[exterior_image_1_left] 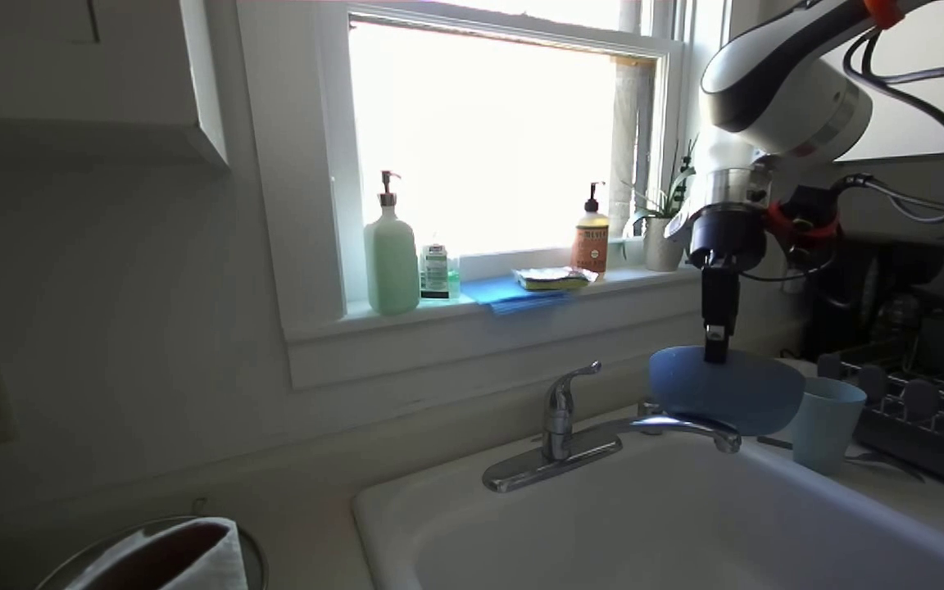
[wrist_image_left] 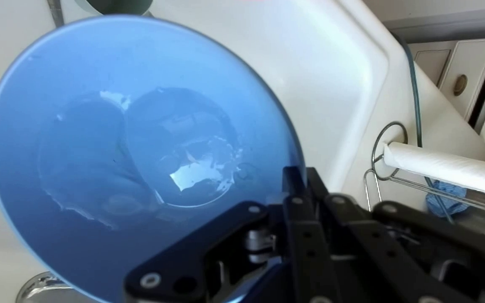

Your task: Pick up the blue bowl and pour the water in the blue bowl into the sink then put the bowl back where it was and place the gray cup inside the blue bowl

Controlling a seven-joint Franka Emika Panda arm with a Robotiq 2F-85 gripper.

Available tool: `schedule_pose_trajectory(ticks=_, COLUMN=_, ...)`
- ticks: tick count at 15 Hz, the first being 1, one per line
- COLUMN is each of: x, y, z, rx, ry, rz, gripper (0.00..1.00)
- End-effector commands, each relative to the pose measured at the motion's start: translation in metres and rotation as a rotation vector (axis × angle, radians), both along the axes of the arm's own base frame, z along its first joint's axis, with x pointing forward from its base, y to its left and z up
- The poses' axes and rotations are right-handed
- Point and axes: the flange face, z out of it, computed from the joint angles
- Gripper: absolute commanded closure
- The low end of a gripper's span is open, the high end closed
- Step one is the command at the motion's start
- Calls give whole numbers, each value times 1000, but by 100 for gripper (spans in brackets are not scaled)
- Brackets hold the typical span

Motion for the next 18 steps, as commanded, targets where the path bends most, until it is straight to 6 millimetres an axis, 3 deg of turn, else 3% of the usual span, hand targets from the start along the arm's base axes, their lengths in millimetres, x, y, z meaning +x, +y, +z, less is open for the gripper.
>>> schedule_pose_trajectory(ticks=1, x=-2, y=-7, z=12, rx=50, ry=20, rz=-6, gripper=99)
schedule_pose_trajectory(ticks=9, x=-13, y=-21, z=28, rx=155, ry=79, rz=25, gripper=99)
schedule_pose_trajectory(ticks=18, x=-20, y=-48, z=43, rx=406, ry=32, rz=95, gripper=99)
